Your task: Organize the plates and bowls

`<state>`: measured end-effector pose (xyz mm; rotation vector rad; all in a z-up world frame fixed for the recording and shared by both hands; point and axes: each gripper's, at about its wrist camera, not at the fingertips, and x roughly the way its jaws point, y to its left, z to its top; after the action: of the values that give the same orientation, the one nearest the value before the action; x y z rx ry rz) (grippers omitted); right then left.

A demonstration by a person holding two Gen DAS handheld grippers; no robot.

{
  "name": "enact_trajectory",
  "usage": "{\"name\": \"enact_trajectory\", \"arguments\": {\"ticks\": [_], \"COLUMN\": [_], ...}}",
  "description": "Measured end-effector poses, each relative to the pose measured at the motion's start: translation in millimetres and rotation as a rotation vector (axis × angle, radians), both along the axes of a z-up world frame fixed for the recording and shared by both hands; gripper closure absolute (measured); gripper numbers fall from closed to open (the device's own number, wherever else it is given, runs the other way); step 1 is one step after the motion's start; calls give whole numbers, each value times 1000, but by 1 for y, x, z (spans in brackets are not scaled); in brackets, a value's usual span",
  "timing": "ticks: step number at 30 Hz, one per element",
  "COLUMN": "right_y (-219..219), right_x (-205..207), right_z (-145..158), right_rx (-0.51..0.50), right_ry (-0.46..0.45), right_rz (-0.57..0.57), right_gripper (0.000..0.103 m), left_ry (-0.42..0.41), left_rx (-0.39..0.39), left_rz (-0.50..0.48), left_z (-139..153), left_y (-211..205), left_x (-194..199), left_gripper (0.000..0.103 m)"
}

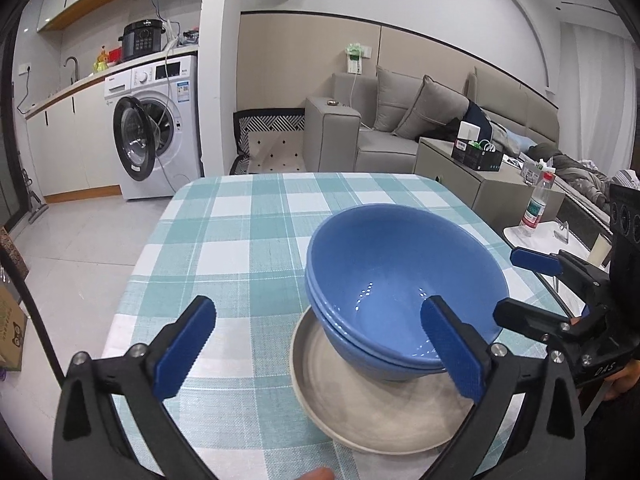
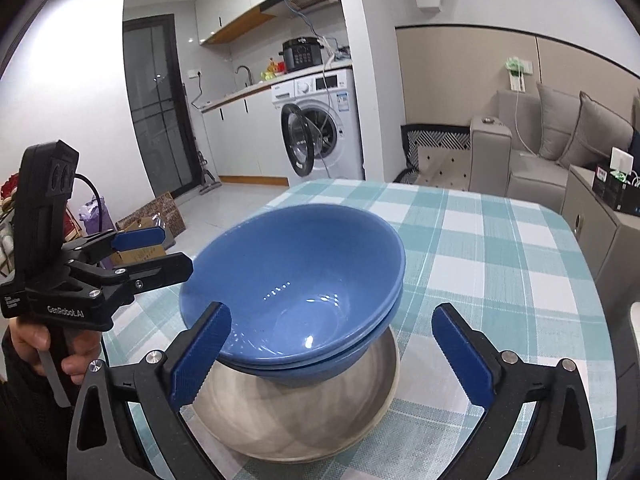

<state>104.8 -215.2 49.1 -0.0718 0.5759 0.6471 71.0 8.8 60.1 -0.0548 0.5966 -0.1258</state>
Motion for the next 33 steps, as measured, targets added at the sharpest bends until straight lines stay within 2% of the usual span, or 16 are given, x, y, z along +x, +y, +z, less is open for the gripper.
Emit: {"name": "enact_trajectory", "arguments": {"ticks": [12,19,33], "right_y": [-16,-25,-31], "right_x": [-29,-42,-65], "right_z": [-4,-12,-35], "right_rx": [43,65,65], "right_ry": [-77,-93,-114], "right_rz": [27,29,28], "right_gripper": [1,1,1], "left_ry": [-63,-99,-168], "left_rx": [64,53,65], "left_rz": [64,94,61], "left_z": [-13,-26,-40], "left_y": [6,9,-1], "left_x": [-25,-35,-54], "left_gripper": [0,0,0]}}
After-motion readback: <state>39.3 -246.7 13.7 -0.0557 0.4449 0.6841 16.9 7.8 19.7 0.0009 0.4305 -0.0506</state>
